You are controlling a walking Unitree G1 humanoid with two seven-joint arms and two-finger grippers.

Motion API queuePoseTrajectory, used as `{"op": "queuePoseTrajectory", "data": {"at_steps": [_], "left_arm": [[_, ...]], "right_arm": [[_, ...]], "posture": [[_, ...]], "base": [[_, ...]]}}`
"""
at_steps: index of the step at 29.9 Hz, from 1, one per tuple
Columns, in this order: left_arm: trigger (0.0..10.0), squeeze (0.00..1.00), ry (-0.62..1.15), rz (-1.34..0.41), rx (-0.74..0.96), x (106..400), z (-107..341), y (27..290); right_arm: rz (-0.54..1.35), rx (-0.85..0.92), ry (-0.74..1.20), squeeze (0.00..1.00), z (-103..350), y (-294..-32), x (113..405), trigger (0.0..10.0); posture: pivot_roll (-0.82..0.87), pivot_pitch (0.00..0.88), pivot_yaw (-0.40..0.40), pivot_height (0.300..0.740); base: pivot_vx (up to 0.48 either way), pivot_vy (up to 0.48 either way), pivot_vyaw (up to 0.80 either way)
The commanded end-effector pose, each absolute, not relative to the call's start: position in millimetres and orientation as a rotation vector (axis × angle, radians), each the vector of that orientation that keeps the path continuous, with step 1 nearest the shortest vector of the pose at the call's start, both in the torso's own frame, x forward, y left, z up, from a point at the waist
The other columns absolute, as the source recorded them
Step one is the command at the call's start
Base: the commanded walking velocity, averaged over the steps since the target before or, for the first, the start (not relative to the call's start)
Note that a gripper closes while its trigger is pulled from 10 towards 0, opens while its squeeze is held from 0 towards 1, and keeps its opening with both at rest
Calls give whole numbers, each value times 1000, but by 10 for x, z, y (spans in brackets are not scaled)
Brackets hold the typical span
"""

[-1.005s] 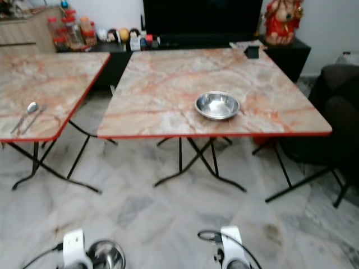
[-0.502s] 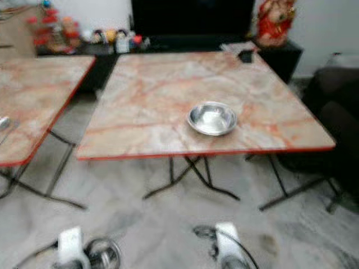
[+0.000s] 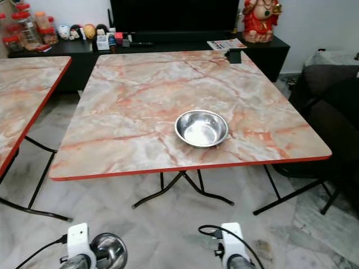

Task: Setting the table

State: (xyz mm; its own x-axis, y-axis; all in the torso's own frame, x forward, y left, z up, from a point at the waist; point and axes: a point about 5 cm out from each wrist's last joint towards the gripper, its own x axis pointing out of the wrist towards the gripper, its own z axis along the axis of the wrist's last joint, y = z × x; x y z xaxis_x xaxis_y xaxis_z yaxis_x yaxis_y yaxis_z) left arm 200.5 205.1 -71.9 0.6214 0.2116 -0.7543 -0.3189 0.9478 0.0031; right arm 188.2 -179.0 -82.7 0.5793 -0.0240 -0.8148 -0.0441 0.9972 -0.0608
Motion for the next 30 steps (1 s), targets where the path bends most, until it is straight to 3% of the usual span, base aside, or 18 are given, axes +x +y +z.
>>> {"op": "queuePoseTrajectory", "data": {"at_steps": [1, 20, 30], "left_arm": [[10000, 0, 864, 300, -139, 1993, -737, 2001], [10000, 0, 862, 304, -138, 1994, -734, 2011], [10000, 0, 856, 305, -142, 2005, -729, 2003]], "right_arm": [[-5, -85, 952, 0, -815, -1859, 1889, 10000], [3, -99, 953, 0, -821, -1857, 1877, 10000], [3, -104, 953, 0, -820, -1868, 1875, 10000]], "posture": [[-68, 0, 9, 732], [-69, 0, 10, 732], [-66, 0, 4, 732]], "base": [[0, -424, 0], [0, -421, 92], [261, -399, 0]]}}
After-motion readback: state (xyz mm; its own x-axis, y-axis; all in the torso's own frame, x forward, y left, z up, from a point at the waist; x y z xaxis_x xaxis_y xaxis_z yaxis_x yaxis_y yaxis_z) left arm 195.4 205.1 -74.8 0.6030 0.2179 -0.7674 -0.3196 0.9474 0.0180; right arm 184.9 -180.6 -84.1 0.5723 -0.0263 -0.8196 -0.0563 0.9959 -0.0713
